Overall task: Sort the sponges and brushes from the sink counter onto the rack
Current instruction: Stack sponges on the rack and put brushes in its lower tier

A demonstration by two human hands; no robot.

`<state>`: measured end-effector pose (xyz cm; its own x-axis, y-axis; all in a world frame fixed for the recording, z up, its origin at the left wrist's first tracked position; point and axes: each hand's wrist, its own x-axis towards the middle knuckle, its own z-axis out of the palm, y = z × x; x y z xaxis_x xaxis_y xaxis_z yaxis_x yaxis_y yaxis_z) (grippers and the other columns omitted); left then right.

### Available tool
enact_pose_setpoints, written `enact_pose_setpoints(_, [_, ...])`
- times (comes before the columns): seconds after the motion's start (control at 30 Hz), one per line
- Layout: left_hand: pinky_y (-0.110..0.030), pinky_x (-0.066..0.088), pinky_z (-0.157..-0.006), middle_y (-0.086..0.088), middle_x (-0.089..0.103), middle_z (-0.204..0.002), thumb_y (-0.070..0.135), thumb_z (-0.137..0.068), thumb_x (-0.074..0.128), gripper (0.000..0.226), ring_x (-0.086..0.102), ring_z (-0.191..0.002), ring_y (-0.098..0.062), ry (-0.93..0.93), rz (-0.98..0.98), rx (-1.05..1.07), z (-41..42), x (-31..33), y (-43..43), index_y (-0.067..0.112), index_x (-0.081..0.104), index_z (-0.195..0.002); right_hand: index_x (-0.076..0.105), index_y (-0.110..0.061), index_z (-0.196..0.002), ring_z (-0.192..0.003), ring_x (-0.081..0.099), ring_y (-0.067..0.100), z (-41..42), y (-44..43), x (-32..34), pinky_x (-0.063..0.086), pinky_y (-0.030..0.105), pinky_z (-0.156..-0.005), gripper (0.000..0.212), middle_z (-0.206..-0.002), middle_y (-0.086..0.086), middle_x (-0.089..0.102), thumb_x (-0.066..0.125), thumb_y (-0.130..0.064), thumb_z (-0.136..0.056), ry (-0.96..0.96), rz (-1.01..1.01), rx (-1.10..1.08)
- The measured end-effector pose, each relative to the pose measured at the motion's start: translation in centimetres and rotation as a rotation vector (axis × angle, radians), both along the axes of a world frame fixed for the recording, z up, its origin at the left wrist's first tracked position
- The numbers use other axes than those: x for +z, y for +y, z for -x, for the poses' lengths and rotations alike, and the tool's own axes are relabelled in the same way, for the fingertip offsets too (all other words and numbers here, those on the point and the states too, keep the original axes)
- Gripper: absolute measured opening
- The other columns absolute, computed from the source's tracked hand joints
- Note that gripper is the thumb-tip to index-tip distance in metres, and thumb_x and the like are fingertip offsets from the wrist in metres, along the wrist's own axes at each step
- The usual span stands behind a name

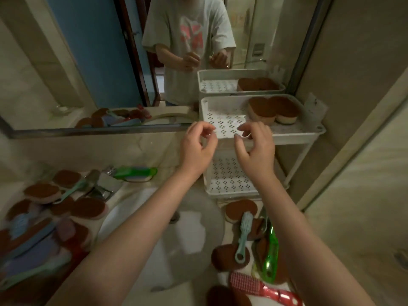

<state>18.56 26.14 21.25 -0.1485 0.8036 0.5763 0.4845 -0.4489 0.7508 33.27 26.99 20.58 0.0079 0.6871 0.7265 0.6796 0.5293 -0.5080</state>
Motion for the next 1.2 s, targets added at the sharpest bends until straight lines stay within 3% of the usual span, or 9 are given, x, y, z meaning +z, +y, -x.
enact_pose_setpoints(0.3, [-0.003, 0.039, -0.067, -0.013, 0.064, -0.095, 0.006, -0.085, 0.057, 0.009, 0.056, -0.08, -0.011, 0.021, 0.382, 0.02, 5.0, -10.2, -5.2, 0.007, 0.064, -0.092, 0.063, -0.01, -0.1, -0.078, 0.058, 0.018, 2.5, -5.7, -9.5, 0.046, 0.031, -0.065, 0.016, -0.091, 0.005, 0.063, 0.059, -0.015, -0.085, -0.141, 0.376, 0.096])
enact_pose_setpoints(0.37, [-0.009, 0.042, -0.072, -0.011, 0.065, -0.097, 0.011, -0.086, 0.058, 0.01, 0.055, -0.084, -0.013, 0.047, 0.514, 0.012, 5.1, -12.6, -6.2, 0.01, 0.063, -0.094, 0.063, -0.012, -0.104, -0.08, 0.057, 0.016, 1.8, -6.6, -11.6, 0.041, 0.028, -0.064, 0.019, -0.095, 0.004, 0.062, 0.059, -0.016, -0.086, -0.182, 0.504, 0.046])
enact_pose_setpoints(0.47, [-0.032, 0.049, -0.085, -0.003, 0.064, -0.097, 0.021, -0.086, 0.057, 0.012, 0.057, -0.088, -0.016, 0.082, 0.688, -0.017, 4.4, -15.5, -7.5, 0.017, 0.062, -0.096, 0.062, -0.013, -0.103, -0.084, 0.059, 0.02, 0.3, -8.1, -13.9, 0.04, 0.027, -0.064, 0.019, -0.097, 0.004, 0.064, 0.058, -0.02, -0.085, -0.206, 0.676, -0.029])
enact_pose_setpoints(0.57, [-0.01, 0.041, -0.075, -0.005, 0.063, -0.102, 0.015, -0.09, 0.056, 0.018, 0.057, -0.09, -0.017, 0.163, 0.78, -0.123, 2.5, -16.6, -8.4, 0.006, 0.064, -0.104, 0.061, -0.012, -0.105, -0.088, 0.063, 0.029, -1.6, -9.6, -15.5, 0.044, 0.03, -0.064, 0.021, -0.098, 0.008, 0.066, 0.058, -0.021, -0.086, -0.202, 0.826, -0.144])
enact_pose_setpoints(0.67, [-0.024, 0.043, -0.081, -0.011, 0.062, -0.109, 0.016, -0.089, 0.056, 0.022, 0.059, -0.097, -0.025, 0.257, 0.883, -0.25, 0.2, -17.2, -8.6, 0.005, 0.065, -0.105, 0.055, -0.011, -0.112, -0.091, 0.063, 0.034, -3.9, -11.0, -16.6, 0.05, 0.036, -0.068, 0.029, -0.101, 0.013, 0.067, 0.055, -0.029, -0.089, -0.221, 1.002, -0.297])
enact_pose_setpoints(0.77, [-0.026, 0.043, -0.078, -0.011, 0.065, -0.104, 0.02, -0.087, 0.058, 0.021, 0.059, -0.092, -0.023, 0.305, 0.987, -0.301, -2.3, -17.7, -8.6, 0.007, 0.068, -0.101, 0.047, -0.008, -0.111, -0.09, 0.064, 0.036, -6.1, -12.0, -17.5, 0.046, 0.036, -0.066, 0.037, -0.099, 0.015, 0.065, 0.05, -0.039, -0.091, -0.298, 1.122, -0.472])
enact_pose_setpoints(0.9, [-0.032, 0.047, -0.086, -0.008, 0.066, -0.105, 0.028, -0.086, 0.063, 0.023, 0.061, -0.1, -0.024, 0.398, 1.036, -0.321, -5.3, -18.6, -8.4, 0.01, 0.067, -0.097, 0.039, -0.006, -0.123, -0.096, 0.064, 0.037, -8.1, -12.7, -18.6, 0.048, 0.039, -0.07, 0.059, -0.107, 0.014, 0.064, 0.054, -0.05, -0.088, -0.334, 1.245, -0.536])
enact_pose_setpoints(1.03, [-0.033, 0.047, -0.08, -0.009, 0.066, -0.104, 0.03, -0.085, 0.065, 0.026, 0.061, -0.099, -0.026, 0.471, 1.078, -0.32, -7.5, -19.3, -8.1, 0.009, 0.065, -0.1, 0.042, -0.008, -0.112, -0.094, 0.065, 0.036, -8.9, -12.6, -19.4, 0.055, 0.047, -0.078, 0.057, -0.104, 0.014, 0.064, 0.059, -0.054, -0.084, -0.236, 1.316, -0.531])
enact_pose_setpoints(1.2, [-0.033, 0.047, -0.076, -0.013, 0.064, -0.113, 0.032, -0.085, 0.064, 0.038, 0.062, -0.101, -0.028, 0.518, 1.111, -0.272, -9.3, -20.2, -8.0, 0.006, 0.06, -0.112, 0.044, -0.005, -0.112, -0.095, 0.064, 0.036, -9.2, -12.1, -19.6, 0.051, 0.039, -0.07, 0.05, -0.105, 0.015, 0.063, 0.064, -0.042, -0.084, -0.123, 1.347, -0.527])
